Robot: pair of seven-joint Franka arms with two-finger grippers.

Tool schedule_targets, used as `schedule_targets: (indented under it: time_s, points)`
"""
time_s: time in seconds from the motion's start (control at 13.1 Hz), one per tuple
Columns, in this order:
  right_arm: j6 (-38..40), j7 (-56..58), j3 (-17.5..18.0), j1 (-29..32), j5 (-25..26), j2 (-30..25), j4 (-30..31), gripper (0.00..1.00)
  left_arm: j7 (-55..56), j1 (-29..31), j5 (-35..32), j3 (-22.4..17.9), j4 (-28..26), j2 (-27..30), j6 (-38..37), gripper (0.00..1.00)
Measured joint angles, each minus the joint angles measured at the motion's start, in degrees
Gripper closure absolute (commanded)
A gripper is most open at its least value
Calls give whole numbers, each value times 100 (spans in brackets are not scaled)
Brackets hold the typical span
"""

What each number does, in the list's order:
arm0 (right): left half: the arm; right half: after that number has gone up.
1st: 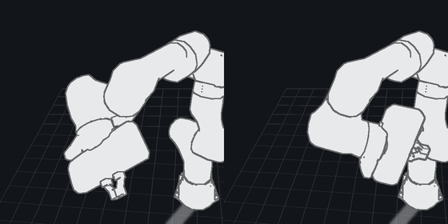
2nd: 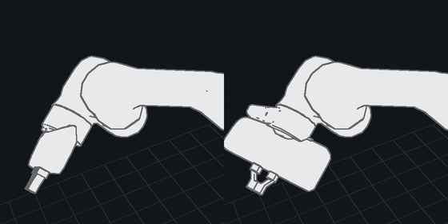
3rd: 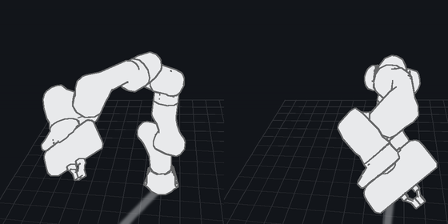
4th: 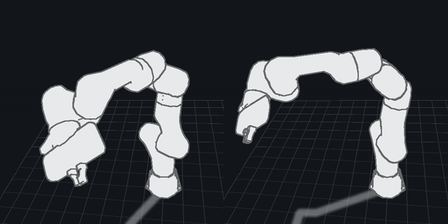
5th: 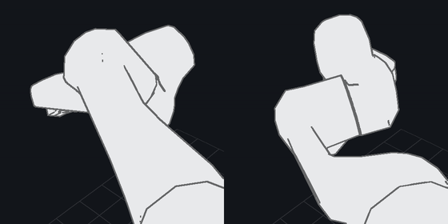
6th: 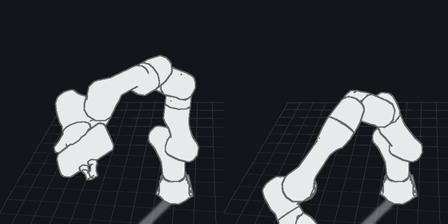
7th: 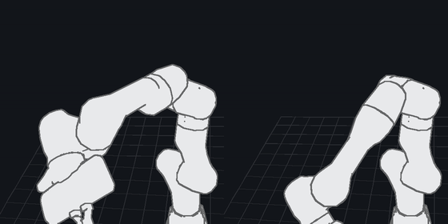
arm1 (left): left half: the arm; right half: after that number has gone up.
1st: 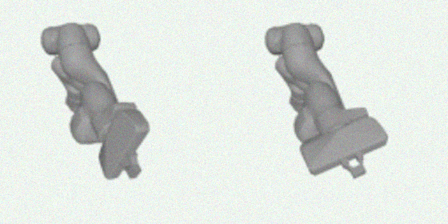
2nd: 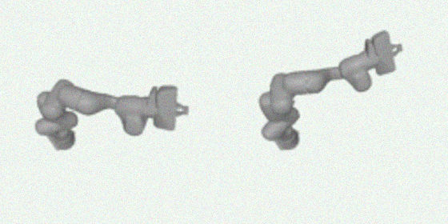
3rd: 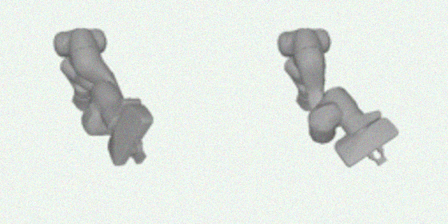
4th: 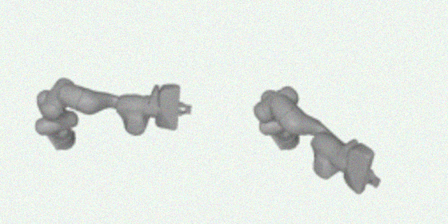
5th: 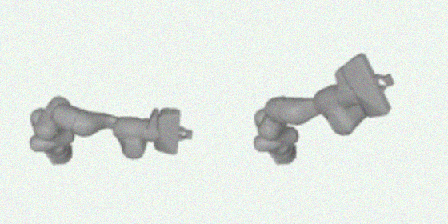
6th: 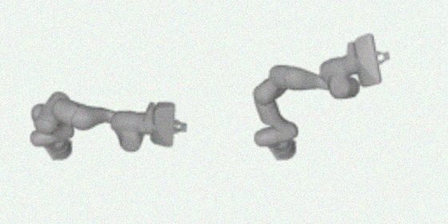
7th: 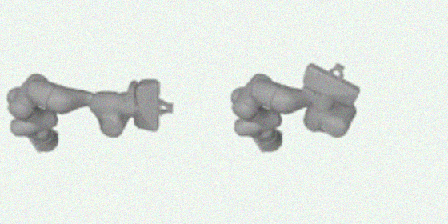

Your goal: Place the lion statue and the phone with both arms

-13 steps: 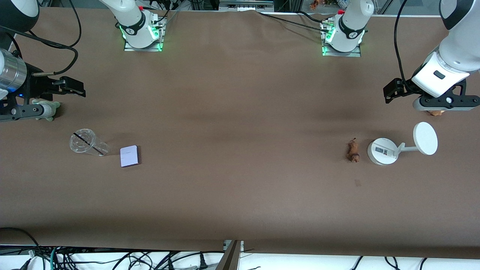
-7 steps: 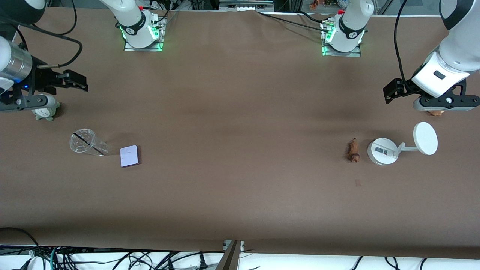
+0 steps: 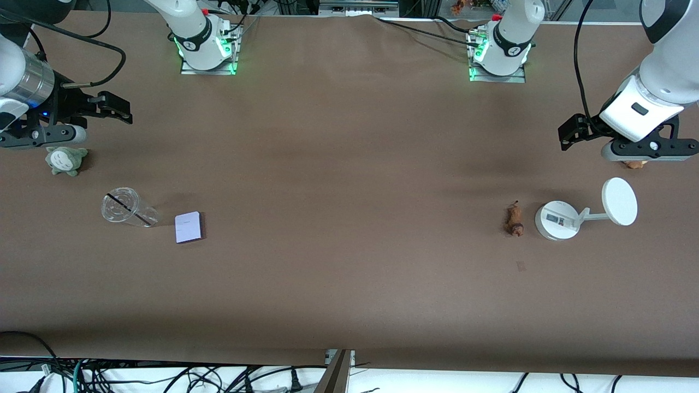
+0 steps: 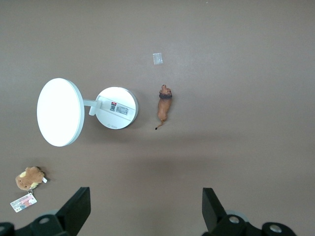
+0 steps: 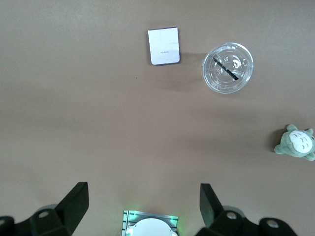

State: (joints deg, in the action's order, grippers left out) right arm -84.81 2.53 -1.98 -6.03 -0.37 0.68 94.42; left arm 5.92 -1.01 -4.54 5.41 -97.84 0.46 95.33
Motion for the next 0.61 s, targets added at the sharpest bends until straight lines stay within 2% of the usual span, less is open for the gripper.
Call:
schedule_targets:
  time_s: [0.61]
  points:
    - [-49,-35,-15,19,0,33,-159,0,0,10,113,-8,67,0,-74,0]
